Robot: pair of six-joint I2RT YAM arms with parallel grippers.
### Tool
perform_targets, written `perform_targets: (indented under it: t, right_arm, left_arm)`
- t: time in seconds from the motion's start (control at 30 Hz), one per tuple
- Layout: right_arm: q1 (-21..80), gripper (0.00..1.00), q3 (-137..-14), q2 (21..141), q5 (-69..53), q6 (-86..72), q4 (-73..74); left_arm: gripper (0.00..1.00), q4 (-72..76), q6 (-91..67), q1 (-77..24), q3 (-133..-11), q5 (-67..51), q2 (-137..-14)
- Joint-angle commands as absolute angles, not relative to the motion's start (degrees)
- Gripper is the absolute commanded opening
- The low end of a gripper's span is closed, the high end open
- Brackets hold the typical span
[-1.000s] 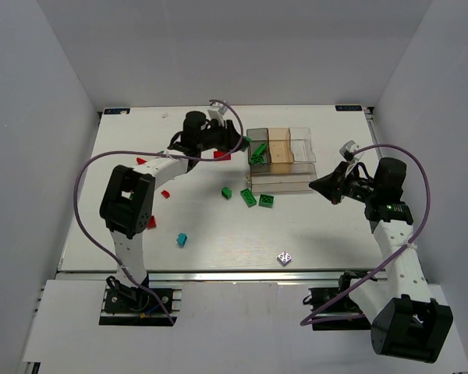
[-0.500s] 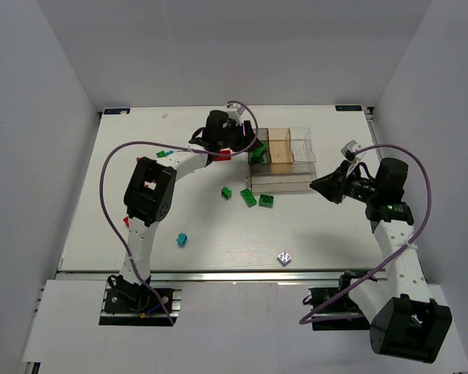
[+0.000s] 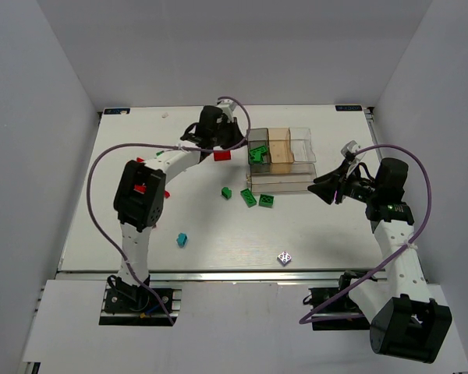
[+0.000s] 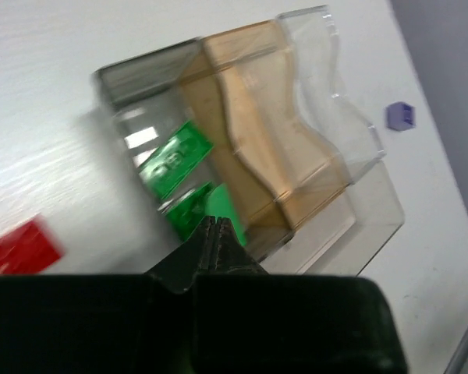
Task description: Sort the legos into containers by color
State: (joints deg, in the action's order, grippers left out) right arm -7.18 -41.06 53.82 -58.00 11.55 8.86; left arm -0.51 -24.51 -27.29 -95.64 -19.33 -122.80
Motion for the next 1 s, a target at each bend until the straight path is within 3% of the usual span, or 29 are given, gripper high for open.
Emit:
perform_targets:
  t: [0.0,0.07,0.1,0.13,0.2,0.23,0.3,0.33,0.53,0.97]
  right_arm:
    - [-7.64,0.45,-40.96,52.73,-58.27,12.92,8.26]
    - [-7.56,0.45,-40.87,52.65,-58.1,13.1,8.35]
    - [-7.56,0.44,-40.87,52.65,-58.27,13.1,8.18]
    - [-7.56,0.46,-40.87,52.65,-58.45,13.1,8.26]
    - [-7.47,0.48,-40.87,52.82,-58.54,13.1,8.26]
    - [-7.47,0.5,-40.87,52.82,-58.45,13.1,8.35]
    - [-7.65,0.53,-40.87,52.82,-58.45,13.1,8.35]
    - [-7.56,0.54,-40.87,52.82,-58.45,13.1,8.35]
    - [-7.47,0.55,-40.78,52.47,-58.27,12.83,8.35]
    - [-7.56,0.55,-40.87,53.26,-57.48,13.1,8.35]
  left_arm:
    - [0.0,-8.42,-22.77,-23.74,-90.46,-10.13,-109.35]
    - [0.05,-13.15,-22.59,-20.75,-85.71,-4.94,-104.53]
    - [0.17,-14.75,-22.67,-19.61,-84.39,-3.27,-103.2]
    - [0.38,-16.16,-22.68,-18.29,-83.16,-2.12,-102.14]
    - [0.55,-19.41,-23.37,-14.17,-79.64,2.01,-99.16]
    - [0.68,-19.95,-23.9,-12.85,-78.41,2.8,-98.44]
    - [0.78,-18.73,-26.35,-9.43,-74.73,4.74,-96.6]
    - [0.87,-18.46,-27.32,-8.62,-74.27,5.36,-95.46]
    - [0.89,-28.21,-32.17,-5.19,-83.05,12.48,-104.83]
    - [0.83,-29.97,-30.15,-5.19,-91.93,17.67,-115.83]
